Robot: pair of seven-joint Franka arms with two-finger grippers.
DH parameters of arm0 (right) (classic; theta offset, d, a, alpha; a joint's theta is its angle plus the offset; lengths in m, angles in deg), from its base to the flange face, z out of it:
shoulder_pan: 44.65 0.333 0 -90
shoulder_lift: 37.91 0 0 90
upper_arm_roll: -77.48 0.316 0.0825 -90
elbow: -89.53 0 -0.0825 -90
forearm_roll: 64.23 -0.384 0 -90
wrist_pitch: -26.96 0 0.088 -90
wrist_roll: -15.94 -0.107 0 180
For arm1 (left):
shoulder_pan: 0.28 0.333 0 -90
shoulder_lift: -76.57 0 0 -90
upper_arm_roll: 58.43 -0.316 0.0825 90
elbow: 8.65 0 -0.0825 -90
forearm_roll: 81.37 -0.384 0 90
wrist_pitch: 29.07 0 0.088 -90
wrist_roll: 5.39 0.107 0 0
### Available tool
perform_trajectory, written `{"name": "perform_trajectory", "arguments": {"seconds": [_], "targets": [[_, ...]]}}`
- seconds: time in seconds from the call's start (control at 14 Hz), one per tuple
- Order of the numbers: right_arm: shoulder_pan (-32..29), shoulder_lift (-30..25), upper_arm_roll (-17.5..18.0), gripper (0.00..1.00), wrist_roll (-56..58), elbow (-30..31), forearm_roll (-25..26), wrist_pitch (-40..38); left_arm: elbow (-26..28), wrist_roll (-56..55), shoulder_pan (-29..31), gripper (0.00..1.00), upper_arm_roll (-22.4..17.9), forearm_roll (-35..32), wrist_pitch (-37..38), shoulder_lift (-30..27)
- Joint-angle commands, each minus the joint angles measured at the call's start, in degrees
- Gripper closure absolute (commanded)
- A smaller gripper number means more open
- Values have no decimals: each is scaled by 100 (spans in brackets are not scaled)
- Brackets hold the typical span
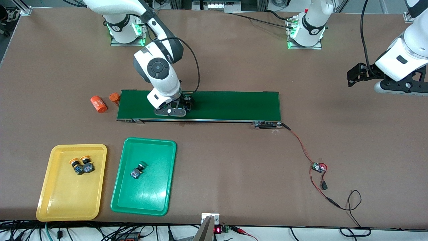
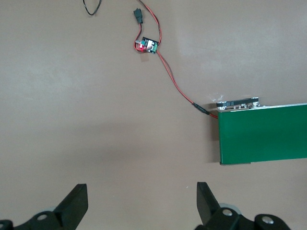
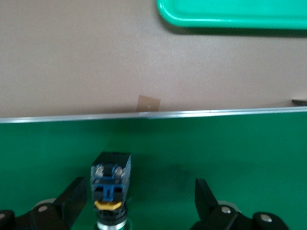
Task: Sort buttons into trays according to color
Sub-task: 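Grasp another button on the belt with the right gripper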
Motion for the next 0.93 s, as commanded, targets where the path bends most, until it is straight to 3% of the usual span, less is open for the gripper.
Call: {"name": "perform_trajectory", "arguments": {"seconds": [0.0, 0.43, 0.85], "targets": [[-32, -71, 59, 0, -5, 76, -53, -91, -147, -36, -10, 0, 32, -3, 209, 2], [-24, 184, 59, 0, -5, 76, -18, -12, -156, -27, -1, 0, 32, -4, 201, 11], [-24, 298, 51, 65, 215, 59, 43, 76, -156, -36, -10, 0, 32, -3, 201, 11]]}}
